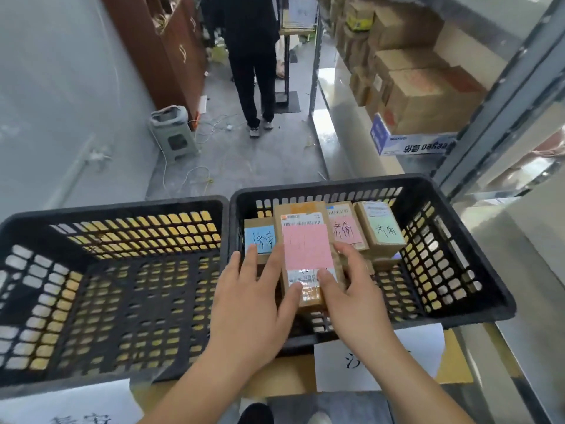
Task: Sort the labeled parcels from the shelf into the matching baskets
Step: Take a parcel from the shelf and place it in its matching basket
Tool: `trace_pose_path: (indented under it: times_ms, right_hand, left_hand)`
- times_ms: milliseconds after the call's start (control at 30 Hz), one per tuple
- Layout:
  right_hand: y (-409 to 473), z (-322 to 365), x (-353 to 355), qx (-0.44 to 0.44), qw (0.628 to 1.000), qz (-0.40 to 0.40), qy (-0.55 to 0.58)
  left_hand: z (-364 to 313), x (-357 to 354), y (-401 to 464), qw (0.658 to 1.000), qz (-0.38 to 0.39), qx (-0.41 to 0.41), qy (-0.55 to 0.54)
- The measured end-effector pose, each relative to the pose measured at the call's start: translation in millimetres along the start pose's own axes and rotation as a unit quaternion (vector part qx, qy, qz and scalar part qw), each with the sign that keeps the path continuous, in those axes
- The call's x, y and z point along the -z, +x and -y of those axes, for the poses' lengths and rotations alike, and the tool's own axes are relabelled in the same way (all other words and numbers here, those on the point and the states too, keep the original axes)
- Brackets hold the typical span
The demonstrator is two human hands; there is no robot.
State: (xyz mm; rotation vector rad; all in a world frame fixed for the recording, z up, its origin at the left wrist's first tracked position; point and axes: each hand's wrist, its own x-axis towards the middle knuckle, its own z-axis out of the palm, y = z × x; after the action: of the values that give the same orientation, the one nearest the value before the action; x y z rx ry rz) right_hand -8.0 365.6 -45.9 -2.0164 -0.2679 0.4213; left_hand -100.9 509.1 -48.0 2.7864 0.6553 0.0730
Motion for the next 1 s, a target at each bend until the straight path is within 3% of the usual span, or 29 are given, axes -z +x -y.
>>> trace_pose_path:
  times_ms: [533,1000]
  right_hand:
    - [74.4,9.7,-111.8,-0.057,0.996,0.036,-0.058]
    - [66.2,21.4,-87.9,-0.028,0.982,-0.005,-0.187]
  left_hand:
    - [94.6,-16.8,62.5,0.999,0.044,-0.003,0.01]
    - [100.3,-14.0,89.6,0.994,0.053,-0.09,0.021]
